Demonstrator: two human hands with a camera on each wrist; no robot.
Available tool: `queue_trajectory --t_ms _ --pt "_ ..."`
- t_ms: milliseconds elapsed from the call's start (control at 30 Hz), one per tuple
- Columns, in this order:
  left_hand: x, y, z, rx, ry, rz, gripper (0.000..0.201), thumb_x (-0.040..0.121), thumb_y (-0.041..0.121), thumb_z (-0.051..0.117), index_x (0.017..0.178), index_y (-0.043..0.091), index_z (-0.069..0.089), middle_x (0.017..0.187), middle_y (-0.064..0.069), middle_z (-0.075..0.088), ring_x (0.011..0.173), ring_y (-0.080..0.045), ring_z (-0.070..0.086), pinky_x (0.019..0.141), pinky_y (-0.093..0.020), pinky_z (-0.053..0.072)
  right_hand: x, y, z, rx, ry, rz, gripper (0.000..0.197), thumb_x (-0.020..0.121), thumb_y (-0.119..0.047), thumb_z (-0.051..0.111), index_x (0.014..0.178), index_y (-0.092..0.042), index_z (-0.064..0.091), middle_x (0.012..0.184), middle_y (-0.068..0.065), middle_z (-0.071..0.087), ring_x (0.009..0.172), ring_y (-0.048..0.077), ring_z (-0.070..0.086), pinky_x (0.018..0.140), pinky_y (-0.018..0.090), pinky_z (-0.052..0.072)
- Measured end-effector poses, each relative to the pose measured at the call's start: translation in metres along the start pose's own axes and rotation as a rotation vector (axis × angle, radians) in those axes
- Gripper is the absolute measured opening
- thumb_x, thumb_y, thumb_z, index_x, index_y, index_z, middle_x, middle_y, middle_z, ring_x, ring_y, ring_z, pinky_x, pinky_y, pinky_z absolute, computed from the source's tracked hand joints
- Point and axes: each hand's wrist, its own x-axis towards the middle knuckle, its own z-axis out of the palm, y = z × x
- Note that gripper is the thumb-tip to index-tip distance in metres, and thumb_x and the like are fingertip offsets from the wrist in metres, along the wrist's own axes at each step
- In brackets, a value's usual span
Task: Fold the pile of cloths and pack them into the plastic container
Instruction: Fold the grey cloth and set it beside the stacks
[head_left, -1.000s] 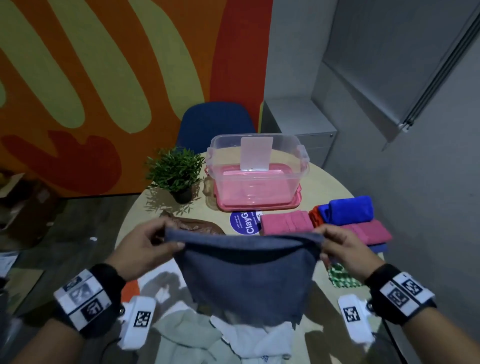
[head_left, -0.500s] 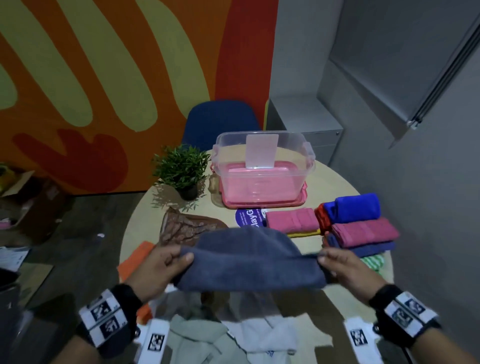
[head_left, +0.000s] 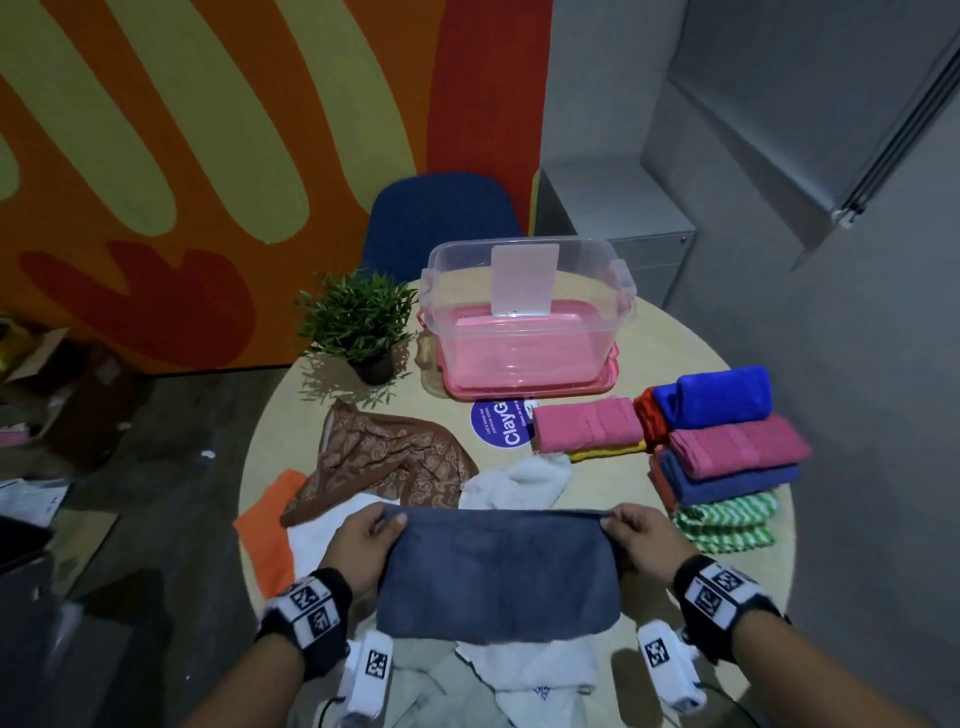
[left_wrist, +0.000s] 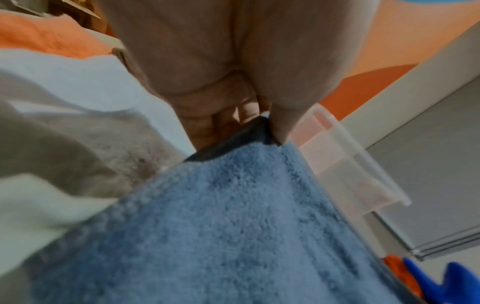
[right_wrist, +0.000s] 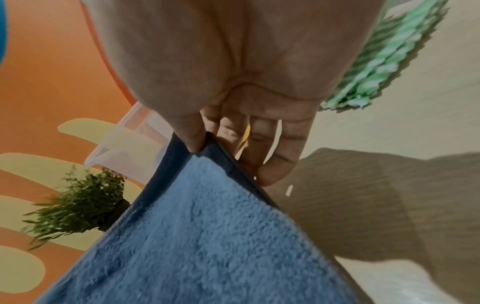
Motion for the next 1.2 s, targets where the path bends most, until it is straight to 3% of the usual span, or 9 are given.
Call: queue_trajectory --t_ms 100,233,333,467,633,767,967,1067,1200 --pt "0.016 -0.019 0.007 0.098 -0.007 -0.141 0.012 0.096 0.025 0.061 0.107 0.020 0.062 0.099 -0.004 0.071 0.092 -0.021 0.065 0.085 -0.034 0.053 0.002 -0.005 0.007 -0.162 0.045 0.078 0.005 0.095 -0.029 0.061 0.096 -0.025 0.059 0.089 -0.001 0.068 0.080 0.021 0.063 0.082 0.037 0.051" --pt "0.011 -0.035 0.012 0.324 0.051 -0.165 0.040 0.093 0.032 0.059 0.129 0.021 0.047 0.119 -0.004 0.060 0.106 -0.023 0.058 0.092 -0.033 0.045 -0.013 0.008 0.020 -0.411 0.034 0.073 0.041 0.091 -0.030 0.063 0.127 -0.021 0.046 0.120 -0.001 0.056 0.109 0.019 0.058 0.091 0.028 0.044" --pt "-0.001 -0.034 0.010 0.514 -0.036 -0.216 0.026 0.093 0.042 0.056 0.109 0.021 0.051 0.108 -0.004 0.064 0.094 -0.021 0.059 0.078 -0.031 0.045 -0.030 0.014 0.026 -0.439 -0.074 0.047 0.039 0.091 -0.034 0.063 0.124 -0.025 0.044 0.115 -0.004 0.059 0.105 0.016 0.059 0.089 0.029 0.046" --pt "-0.007 -0.034 0.005 0.750 -0.262 -0.307 0.039 0.088 0.057 0.058 0.106 0.022 0.056 0.107 0.001 0.063 0.089 -0.016 0.057 0.070 -0.029 0.041 -0.037 0.009 0.030 -0.476 -0.156 0.046 0.031 0.092 -0.033 0.061 0.116 -0.030 0.041 0.101 -0.005 0.063 0.093 0.017 0.062 0.084 0.032 0.050" --pt "-0.002 -0.027 -0.002 0.661 -0.116 -0.171 0.012 0.090 0.029 0.061 0.085 0.022 0.052 0.086 0.004 0.063 0.079 -0.015 0.057 0.056 -0.022 0.035 -0.036 -0.007 0.032 -0.505 -0.133 0.124 0.046 0.091 -0.036 0.065 0.120 -0.023 0.032 0.102 0.003 0.060 0.087 0.022 0.057 0.075 0.032 0.042" --pt "-0.005 -0.023 -0.004 0.552 -0.120 -0.091 0.006 0.098 0.025 0.051 0.096 0.019 0.050 0.086 0.000 0.063 0.075 -0.013 0.055 0.056 -0.020 0.034 -0.041 -0.010 0.035 -0.591 -0.237 0.227 0.055 0.088 -0.052 0.064 0.115 -0.020 0.028 0.104 0.002 0.058 0.086 0.021 0.056 0.077 0.034 0.043" --pt "-0.010 -0.017 -0.010 0.424 -0.077 -0.039 0.017 0.097 0.009 0.048 0.101 0.025 0.048 0.081 -0.009 0.067 0.074 -0.023 0.063 0.064 -0.031 0.047 -0.042 -0.010 0.032 -0.487 -0.295 0.258 0.047 0.087 -0.043 0.068 0.112 -0.018 0.037 0.093 0.002 0.066 0.074 0.018 0.062 0.063 0.030 0.046" --pt "-0.013 0.006 -0.016 0.335 -0.064 0.030 0.032 0.097 0.002 0.045 0.106 0.033 0.047 0.089 -0.007 0.067 0.079 -0.023 0.065 0.070 -0.035 0.052 -0.037 -0.014 0.027 -0.613 -0.196 0.174 0.046 0.086 -0.040 0.069 0.115 -0.019 0.040 0.102 0.000 0.062 0.094 0.021 0.061 0.073 0.030 0.045" --pt "-0.018 0.061 -0.015 0.368 -0.160 0.322 0.041 0.097 0.002 0.048 0.117 0.038 0.047 0.105 0.006 0.069 0.094 -0.010 0.067 0.084 -0.033 0.056 -0.034 -0.051 0.024 -0.489 -0.011 -0.141 0.070 0.084 -0.028 0.075 0.142 -0.024 0.035 0.142 0.001 0.046 0.125 0.016 0.051 0.102 0.026 0.042"
